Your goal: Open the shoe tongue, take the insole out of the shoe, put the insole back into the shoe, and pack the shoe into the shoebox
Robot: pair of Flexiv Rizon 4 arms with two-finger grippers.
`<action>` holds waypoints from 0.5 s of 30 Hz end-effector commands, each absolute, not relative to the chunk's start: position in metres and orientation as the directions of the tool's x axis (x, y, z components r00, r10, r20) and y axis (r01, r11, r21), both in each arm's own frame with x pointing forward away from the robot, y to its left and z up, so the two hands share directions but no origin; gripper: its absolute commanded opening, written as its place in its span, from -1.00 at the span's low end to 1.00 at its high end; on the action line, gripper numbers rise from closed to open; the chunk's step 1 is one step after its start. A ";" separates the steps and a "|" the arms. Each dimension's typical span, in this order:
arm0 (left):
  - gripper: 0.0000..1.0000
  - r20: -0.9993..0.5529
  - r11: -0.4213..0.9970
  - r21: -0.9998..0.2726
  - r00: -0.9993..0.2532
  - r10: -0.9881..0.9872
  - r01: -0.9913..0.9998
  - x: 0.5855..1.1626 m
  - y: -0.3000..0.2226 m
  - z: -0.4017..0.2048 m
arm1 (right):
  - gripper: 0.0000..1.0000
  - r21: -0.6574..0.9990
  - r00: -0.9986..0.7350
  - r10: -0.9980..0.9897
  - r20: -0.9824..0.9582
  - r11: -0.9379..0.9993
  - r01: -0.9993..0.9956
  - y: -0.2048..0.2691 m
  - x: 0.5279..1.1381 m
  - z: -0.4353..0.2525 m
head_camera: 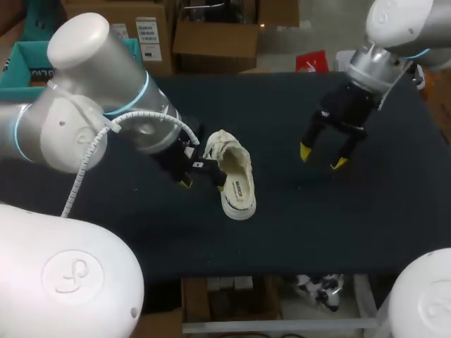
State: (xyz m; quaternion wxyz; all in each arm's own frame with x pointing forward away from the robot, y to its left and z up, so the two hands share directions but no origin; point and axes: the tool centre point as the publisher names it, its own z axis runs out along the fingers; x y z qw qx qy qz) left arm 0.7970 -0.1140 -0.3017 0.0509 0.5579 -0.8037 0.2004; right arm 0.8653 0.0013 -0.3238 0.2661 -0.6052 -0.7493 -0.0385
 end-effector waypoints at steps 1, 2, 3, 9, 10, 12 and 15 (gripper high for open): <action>1.00 0.288 0.281 -0.257 -0.351 -0.891 -0.925 0.811 -0.127 -0.311 | 1.00 -0.370 -0.188 0.886 0.424 0.359 0.857 0.002 0.861 -0.322; 1.00 0.286 0.276 -0.256 -0.346 -0.894 -0.926 0.814 -0.128 -0.312 | 1.00 -0.356 -0.205 0.884 0.421 0.369 0.858 0.002 0.858 -0.322; 1.00 0.290 0.271 -0.253 -0.340 -0.895 -0.929 0.817 -0.131 -0.314 | 1.00 -0.345 -0.217 0.885 0.412 0.372 0.862 0.002 0.856 -0.322; 1.00 0.271 0.242 -0.240 -0.304 -0.913 -0.940 0.839 -0.143 -0.326 | 1.00 -0.250 -0.291 0.868 0.402 0.410 0.877 -0.004 0.842 -0.322; 1.00 0.276 0.238 -0.239 -0.300 -0.913 -0.941 0.842 -0.145 -0.327 | 1.00 -0.229 -0.304 0.865 0.398 0.415 0.880 -0.006 0.840 -0.322; 1.00 0.268 0.221 -0.245 -0.285 -0.920 -0.944 0.849 -0.148 -0.330 | 1.00 -0.187 -0.333 0.857 0.394 0.429 0.884 -0.009 0.834 -0.321; 1.00 0.270 0.206 -0.245 -0.271 -0.924 -0.947 0.862 -0.153 -0.334 | 1.00 -0.135 -0.366 0.850 0.379 0.442 0.886 -0.011 0.827 -0.320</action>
